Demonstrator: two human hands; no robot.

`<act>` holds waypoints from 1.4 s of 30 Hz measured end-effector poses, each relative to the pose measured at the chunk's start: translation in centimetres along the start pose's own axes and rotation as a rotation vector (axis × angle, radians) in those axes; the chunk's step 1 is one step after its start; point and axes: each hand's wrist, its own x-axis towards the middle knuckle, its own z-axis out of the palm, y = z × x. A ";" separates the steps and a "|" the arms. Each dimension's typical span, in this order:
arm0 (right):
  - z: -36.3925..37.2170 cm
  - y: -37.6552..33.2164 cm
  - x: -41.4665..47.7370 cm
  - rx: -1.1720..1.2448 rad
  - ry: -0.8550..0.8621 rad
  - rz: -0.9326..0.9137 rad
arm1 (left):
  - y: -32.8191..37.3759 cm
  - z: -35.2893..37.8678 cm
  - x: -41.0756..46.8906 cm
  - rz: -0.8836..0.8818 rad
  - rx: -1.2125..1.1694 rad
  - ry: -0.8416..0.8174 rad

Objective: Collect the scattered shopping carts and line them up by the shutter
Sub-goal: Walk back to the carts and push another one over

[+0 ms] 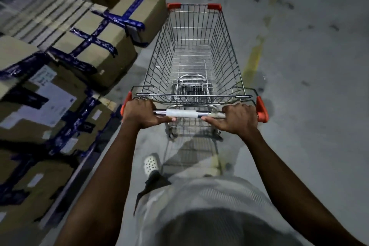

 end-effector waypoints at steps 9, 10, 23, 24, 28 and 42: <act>-0.6 -11.2 12.4 0.051 -0.014 0.184 | -14.3 -1.8 13.2 0.170 0.021 -0.032; -0.5 -12.1 13.9 0.050 -0.029 0.198 | -15.6 -2.1 14.8 0.186 0.019 -0.045; 0.0 -16.8 33.2 0.028 -0.021 0.285 | -25.9 -4.2 35.7 0.272 0.074 -0.072; 0.1 -16.7 34.9 0.023 -0.022 0.285 | -26.4 -4.6 37.2 0.275 0.070 -0.070; 0.0 -16.3 42.5 0.004 -0.011 0.302 | -28.0 -7.1 44.3 0.297 0.073 -0.061; -0.4 -14.8 70.1 0.074 -0.072 0.340 | -35.2 -12.6 73.0 0.350 0.157 -0.009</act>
